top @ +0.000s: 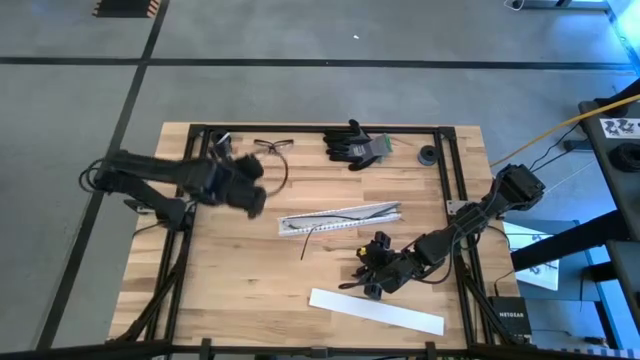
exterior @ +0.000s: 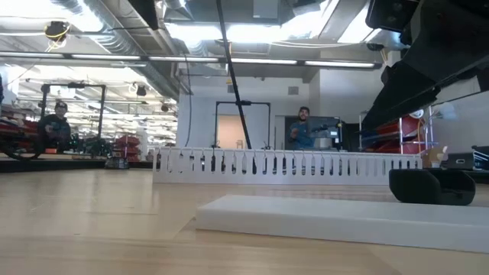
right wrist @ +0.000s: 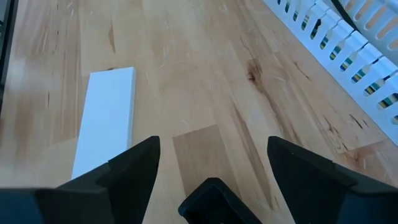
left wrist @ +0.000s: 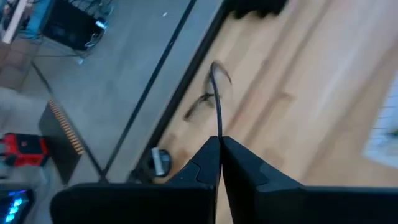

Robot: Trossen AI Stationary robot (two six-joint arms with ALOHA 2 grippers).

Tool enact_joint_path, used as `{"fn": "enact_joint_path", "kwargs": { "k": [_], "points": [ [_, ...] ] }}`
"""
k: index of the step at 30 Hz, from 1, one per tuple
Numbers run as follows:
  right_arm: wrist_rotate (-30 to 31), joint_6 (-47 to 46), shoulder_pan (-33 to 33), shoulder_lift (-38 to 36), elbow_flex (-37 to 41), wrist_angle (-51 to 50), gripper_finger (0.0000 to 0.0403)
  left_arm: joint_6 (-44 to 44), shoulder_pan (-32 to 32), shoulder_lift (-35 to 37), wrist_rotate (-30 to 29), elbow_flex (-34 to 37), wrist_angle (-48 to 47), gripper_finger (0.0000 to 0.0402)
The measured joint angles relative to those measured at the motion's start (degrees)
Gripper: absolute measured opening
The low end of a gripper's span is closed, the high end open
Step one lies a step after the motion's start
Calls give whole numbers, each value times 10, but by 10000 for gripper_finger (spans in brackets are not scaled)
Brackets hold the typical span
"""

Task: Ziptie cables
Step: Close the white cable duct lid

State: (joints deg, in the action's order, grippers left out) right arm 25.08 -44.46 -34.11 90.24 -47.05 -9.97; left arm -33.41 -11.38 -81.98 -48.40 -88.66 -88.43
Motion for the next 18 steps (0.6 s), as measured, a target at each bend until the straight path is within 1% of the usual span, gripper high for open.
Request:
{"fn": "enact_joint_path", "kwargs": {
  "k": [4,5,7,10,12,15,18],
  "points": [
    [2,14,0,0,0,0,285,98,67,7,3,8,44,0],
    [5,14,0,0,0,-2,285,122,80,6,16,15,58,0],
    [9,14,0,0,0,-4,285,167,103,6,59,41,104,0],
    [10,14,0,0,0,-5,285,221,129,6,140,99,160,0],
    [15,15,0,0,0,-5,285,249,145,5,176,144,191,0],
    [35,15,0,0,0,-5,285,291,170,6,191,217,239,0],
    [52,16,0,0,0,-5,285,334,200,6,192,281,316,3]
  ]
}}
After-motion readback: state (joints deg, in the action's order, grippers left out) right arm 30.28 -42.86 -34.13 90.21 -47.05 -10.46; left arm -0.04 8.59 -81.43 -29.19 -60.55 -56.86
